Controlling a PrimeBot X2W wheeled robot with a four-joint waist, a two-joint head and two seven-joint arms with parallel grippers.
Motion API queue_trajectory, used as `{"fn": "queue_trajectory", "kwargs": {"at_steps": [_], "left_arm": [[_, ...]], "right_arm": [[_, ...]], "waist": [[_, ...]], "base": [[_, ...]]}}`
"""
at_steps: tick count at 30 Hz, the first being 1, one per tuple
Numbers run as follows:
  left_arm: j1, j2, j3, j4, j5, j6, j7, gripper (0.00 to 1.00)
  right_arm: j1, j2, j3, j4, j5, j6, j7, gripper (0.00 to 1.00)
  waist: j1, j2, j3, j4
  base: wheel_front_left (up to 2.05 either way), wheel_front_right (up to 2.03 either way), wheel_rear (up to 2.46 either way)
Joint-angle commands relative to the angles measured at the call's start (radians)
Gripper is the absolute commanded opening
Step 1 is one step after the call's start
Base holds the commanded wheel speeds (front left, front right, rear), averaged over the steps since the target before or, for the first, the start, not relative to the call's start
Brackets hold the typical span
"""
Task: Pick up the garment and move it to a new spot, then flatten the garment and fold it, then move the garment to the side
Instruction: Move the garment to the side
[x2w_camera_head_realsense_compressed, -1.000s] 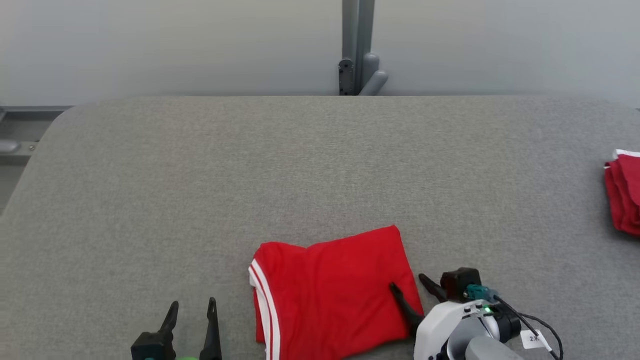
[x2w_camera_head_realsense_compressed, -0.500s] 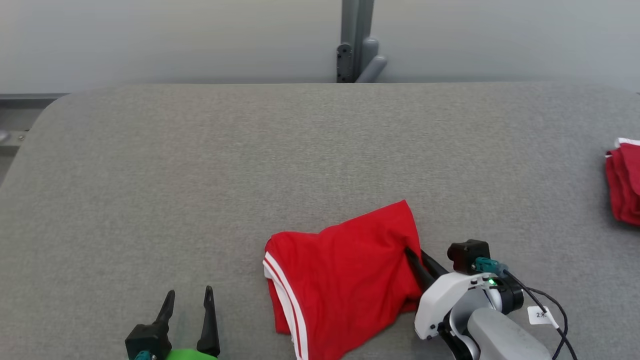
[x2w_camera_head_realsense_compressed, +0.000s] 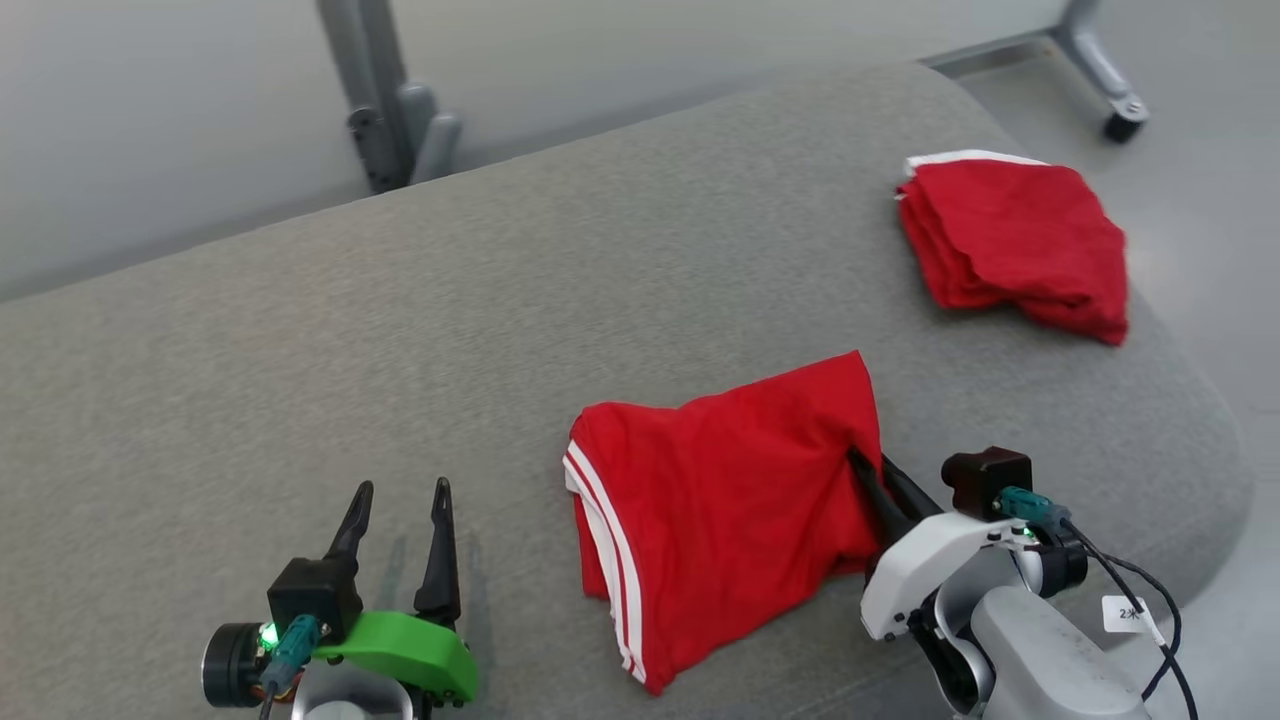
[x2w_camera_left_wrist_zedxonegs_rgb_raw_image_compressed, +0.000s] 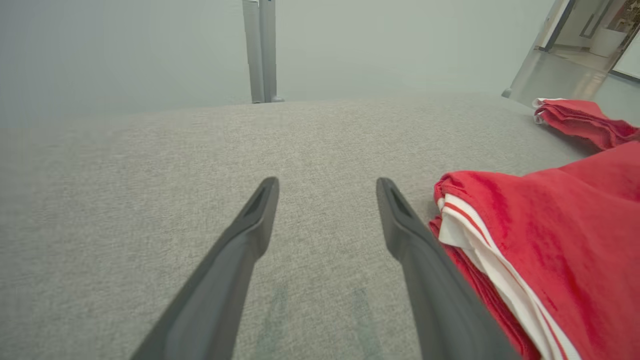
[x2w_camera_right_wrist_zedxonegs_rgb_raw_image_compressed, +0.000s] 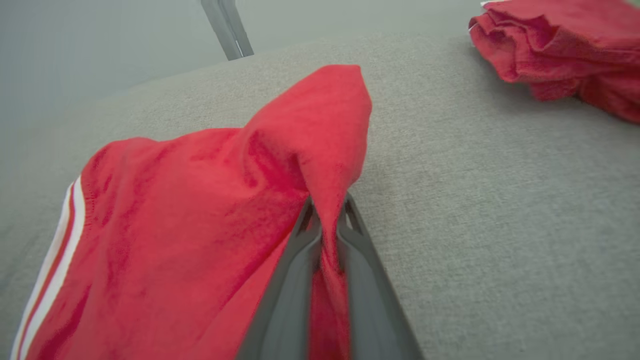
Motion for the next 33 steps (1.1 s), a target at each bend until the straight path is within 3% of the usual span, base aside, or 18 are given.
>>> {"fn": "queue_trajectory", "kwargs": {"at_steps": [1, 5, 12, 20, 26, 29, 30, 31, 32, 33], "left_arm": [[-0.013, 0.005, -0.002, 0.008, 0.007, 0.001, 0.001, 1.0], [-0.037, 0.006, -0.001, 0.024, 0.02, -0.001, 0.001, 1.0], [-0.059, 0.006, 0.029, 0.043, 0.073, -0.012, 0.001, 1.0], [-0.107, 0.006, 0.047, 0.033, 0.115, -0.026, 0.001, 1.0], [-0.125, 0.006, 0.058, 0.023, 0.154, -0.036, 0.001, 1.0], [-0.133, 0.006, 0.063, 0.016, 0.164, -0.038, 0.001, 1.0], [-0.135, 0.007, 0.066, 0.014, 0.165, -0.037, 0.001, 1.0], [-0.134, 0.006, 0.066, 0.012, 0.166, -0.038, 0.001, 1.0], [-0.132, 0.007, 0.067, 0.011, 0.167, -0.037, 0.001, 1.0], [-0.131, 0.006, 0.068, 0.011, 0.167, -0.037, 0.001, 1.0]], "right_arm": [[0.007, 0.001, -0.004, -0.009, -0.01, -0.002, -0.003, 0.0], [-0.044, 0.012, 0.006, -0.033, -0.02, -0.001, -0.003, 0.0], [-0.235, -0.015, -0.027, -0.039, -0.092, -0.002, -0.003, 0.0], [-0.44, -0.152, -0.178, 0.055, -0.191, -0.001, -0.003, 0.0], [-0.514, -0.259, -0.296, 0.216, -0.276, -0.002, -0.003, 0.0], [-0.523, -0.314, -0.402, 0.296, -0.322, -0.002, -0.003, 0.0], [-0.519, -0.332, -0.437, 0.318, -0.346, -0.002, -0.003, 0.46], [-0.511, -0.347, -0.471, 0.339, -0.376, -0.002, -0.003, 0.46], [-0.505, -0.353, -0.508, 0.352, -0.399, -0.002, -0.003, 1.0], [-0.502, -0.355, -0.548, 0.348, -0.424, -0.001, -0.003, 1.0]], "waist": [[0.0, -0.0001, 0.056, -0.208], [0.0, -0.0001, 0.098, -0.203], [0.0, -0.0001, 0.185, -0.131], [0.0, -0.0001, 0.267, -0.015], [0.0, -0.0001, 0.303, 0.052], [0.0, -0.0001, 0.31, 0.079], [0.0, -0.0001, 0.31, 0.087], [0.0, -0.0001, 0.309, 0.094], [0.0, -0.0001, 0.308, 0.099], [0.0, -0.0001, 0.306, 0.104]], "base": [[0.0, 0.0, 0.0], [0.0, 0.0, 0.0], [0.0, 0.0, 0.0], [0.0, 0.0, 0.0], [0.0, 0.0, 0.0], [0.0, 0.0, 0.0], [0.0, 0.0, 0.0], [0.0, 0.0, 0.0], [0.0, 0.0, 0.0], [0.0, 0.0, 0.0]]}}
